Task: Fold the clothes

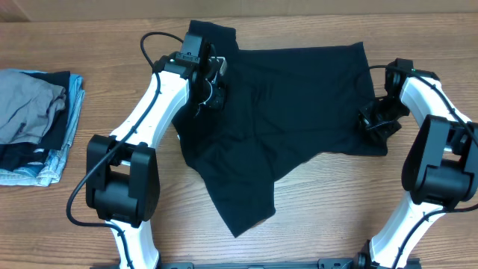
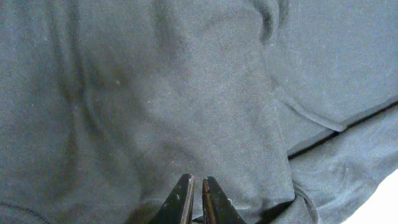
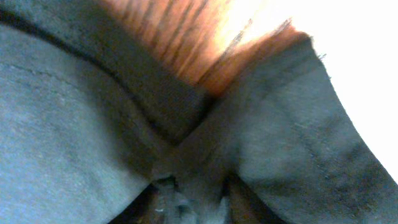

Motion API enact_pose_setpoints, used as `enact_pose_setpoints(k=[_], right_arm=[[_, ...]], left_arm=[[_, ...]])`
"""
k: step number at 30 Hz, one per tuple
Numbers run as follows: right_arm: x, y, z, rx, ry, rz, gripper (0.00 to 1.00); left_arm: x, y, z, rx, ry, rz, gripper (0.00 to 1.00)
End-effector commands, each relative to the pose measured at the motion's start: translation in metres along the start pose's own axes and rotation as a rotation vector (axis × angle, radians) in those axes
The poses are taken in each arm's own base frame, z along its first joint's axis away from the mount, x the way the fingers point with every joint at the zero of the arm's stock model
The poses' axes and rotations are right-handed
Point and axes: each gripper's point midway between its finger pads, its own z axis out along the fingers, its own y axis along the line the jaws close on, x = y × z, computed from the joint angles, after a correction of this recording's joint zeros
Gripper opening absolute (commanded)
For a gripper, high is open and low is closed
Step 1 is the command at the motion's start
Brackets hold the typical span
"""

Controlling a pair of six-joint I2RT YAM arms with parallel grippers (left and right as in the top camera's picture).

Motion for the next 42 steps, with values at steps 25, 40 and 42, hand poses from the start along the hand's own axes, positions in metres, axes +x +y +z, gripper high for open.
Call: enact_pose_setpoints(k=[25,40,42], right_arm=[[-0.002,0.002,-0.048,-0.027,-0.086,-0.122,0.86],[0.002,0.003,-0.048,-0.034,-0.065,-0.203,1.00],[0.002,0.004,-0.048,-0.038,-0.065,-0.207,1.00]], left_arm=[[0.136,-0.013,-0.112,-0.053,0.421,-0.107,0.52],[0.212,-0.032,-0.057,0.245,0.098,-0.163,0.80],[0.214,-0.027,-0.057,0.228,0.026,-0.205,0.86]])
